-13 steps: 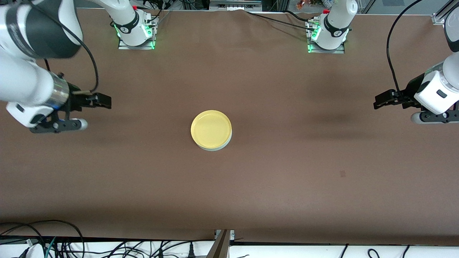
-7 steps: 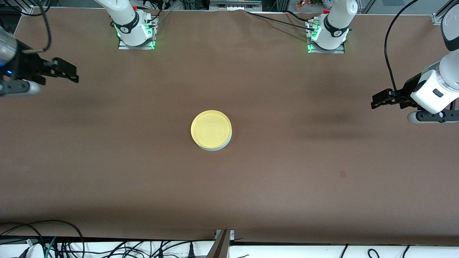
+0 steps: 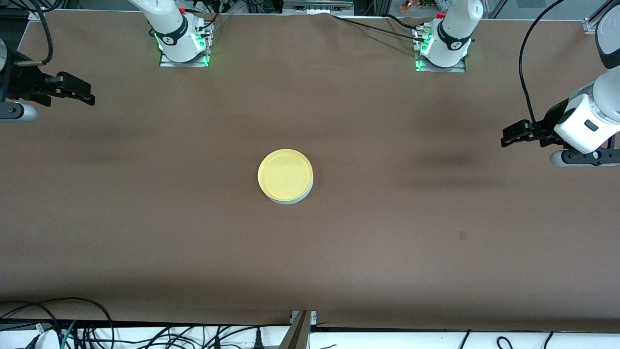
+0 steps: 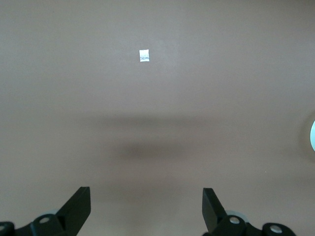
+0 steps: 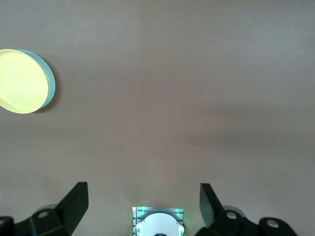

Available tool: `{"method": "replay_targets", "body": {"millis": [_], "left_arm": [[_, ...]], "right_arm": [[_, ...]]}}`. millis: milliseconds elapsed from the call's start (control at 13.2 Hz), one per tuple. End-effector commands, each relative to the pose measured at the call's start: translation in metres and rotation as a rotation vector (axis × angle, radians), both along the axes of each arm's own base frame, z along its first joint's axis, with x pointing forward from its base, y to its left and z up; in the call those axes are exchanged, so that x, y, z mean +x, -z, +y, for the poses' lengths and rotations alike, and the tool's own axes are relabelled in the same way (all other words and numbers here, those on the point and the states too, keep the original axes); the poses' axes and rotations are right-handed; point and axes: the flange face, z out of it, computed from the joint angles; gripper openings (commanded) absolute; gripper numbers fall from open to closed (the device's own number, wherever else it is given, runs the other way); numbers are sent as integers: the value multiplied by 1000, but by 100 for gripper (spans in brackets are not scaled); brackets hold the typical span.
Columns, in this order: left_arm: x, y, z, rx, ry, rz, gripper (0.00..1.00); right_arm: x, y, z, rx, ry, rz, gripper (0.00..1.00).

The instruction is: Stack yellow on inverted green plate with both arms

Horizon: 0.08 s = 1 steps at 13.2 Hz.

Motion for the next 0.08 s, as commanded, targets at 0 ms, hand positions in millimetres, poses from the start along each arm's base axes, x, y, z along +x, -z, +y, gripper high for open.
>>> {"method": "replay_targets", "body": {"millis": [0], "left_arm": [[0, -9, -4, -5, 0, -4, 100]], "right_arm": [[-2, -3, -2, -13, -4, -8, 100]]}}
